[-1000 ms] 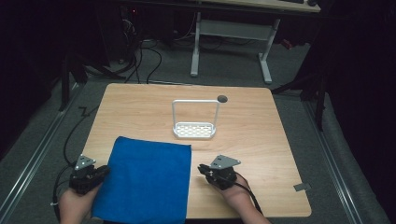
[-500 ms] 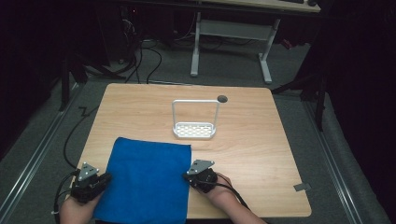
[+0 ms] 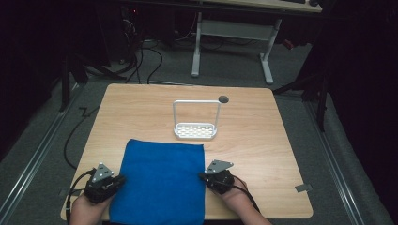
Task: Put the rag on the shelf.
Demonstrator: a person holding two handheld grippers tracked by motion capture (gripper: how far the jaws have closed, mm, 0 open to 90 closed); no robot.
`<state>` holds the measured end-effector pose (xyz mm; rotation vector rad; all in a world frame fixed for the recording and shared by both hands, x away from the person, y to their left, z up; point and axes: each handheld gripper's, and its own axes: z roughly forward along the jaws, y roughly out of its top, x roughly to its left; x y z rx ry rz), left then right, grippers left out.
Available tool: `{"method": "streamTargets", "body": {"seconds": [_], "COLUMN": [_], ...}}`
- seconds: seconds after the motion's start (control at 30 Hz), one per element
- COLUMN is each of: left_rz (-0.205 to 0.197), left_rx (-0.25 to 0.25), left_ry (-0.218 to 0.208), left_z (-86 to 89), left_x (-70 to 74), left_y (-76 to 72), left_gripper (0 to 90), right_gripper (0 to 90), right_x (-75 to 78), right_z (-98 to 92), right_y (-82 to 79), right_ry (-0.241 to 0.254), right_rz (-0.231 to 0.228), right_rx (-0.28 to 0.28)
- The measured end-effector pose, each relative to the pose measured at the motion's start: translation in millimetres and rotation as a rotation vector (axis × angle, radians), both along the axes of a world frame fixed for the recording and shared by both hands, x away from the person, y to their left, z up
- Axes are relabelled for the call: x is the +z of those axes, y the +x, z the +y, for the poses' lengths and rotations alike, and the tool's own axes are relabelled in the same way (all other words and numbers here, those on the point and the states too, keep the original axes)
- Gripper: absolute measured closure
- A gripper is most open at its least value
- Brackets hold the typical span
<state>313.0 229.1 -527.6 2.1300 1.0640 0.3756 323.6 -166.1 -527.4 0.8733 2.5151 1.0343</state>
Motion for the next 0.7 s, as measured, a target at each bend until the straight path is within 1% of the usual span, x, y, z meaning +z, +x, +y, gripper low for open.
{"method": "streamTargets", "body": {"seconds": [0.03,0.07,0.1,0.13,0.33,0.4,0.43,0.5,0.53,0.57,0.6,0.63,0.67,0.7], "left_rz": [0.000,0.000,0.001,0.001,0.005,0.007,-0.001,-0.004,-0.004,-0.010,-0.010,-0.020,-0.020,-0.027], "left_rx": [-0.030,-0.030,-0.056,-0.056,-0.152,-0.180,-0.216,-0.239,-0.239,-0.258,-0.258,-0.276,-0.276,-0.290], "left_ry": [0.002,0.002,-0.002,-0.002,-0.006,-0.008,0.003,0.004,0.004,0.011,0.011,0.019,0.019,0.023], "left_z": [-8.5,-8.5,-17.2,-17.2,-43.9,-52.3,-63.6,-73.6,-73.6,-82.3,-82.3,-91.4,-91.4,-98.0], "left_x": [0.3,0.3,0.3,0.3,0.7,0.7,1.2,1.1,1.1,1.3,1.3,1.3,1.3,1.2], "left_y": [3.0,3.0,5.9,5.9,10.6,9.3,6.2,3.8,3.8,1.7,1.7,-1.2,-1.2,-3.8], "left_gripper": [82.2,82.1,82.1,82.1,82.2,82.3,82.4,82.8,83.1,83.4,83.5,83.5,83.6,83.7], "right_gripper": [90.0,90.0,90.0,90.0,90.0,90.0,90.0,90.0,90.0,90.0,90.0,90.0,90.0,90.0], "right_x": [0.5,0.5,0.9,0.9,2.4,2.8,3.0,3.3,3.3,3.4,3.4,3.5,3.5,3.5], "right_z": [-9.9,-9.9,-18.7,-18.7,-47.0,-56.2,-64.3,-73.0,-73.0,-82.4,-82.4,-90.7,-90.7,-97.5], "right_y": [-3.7,-3.7,-6.9,-6.9,-13.1,-13.8,-13.8,-14.0,-14.0,-15.1,-15.1,-15.9,-15.9,-16.6], "right_ry": [-0.006,-0.006,-0.016,-0.016,-0.035,-0.041,-0.041,-0.043,-0.043,-0.043,-0.043,-0.042,-0.042,-0.032], "right_rz": [0.000,0.000,-0.007,-0.007,-0.011,-0.014,-0.012,-0.011,-0.011,-0.010,-0.010,-0.011,-0.011,-0.003], "right_rx": [-0.022,-0.022,-0.042,-0.042,-0.111,-0.138,-0.163,-0.190,-0.190,-0.212,-0.212,-0.230,-0.230,-0.247]}}
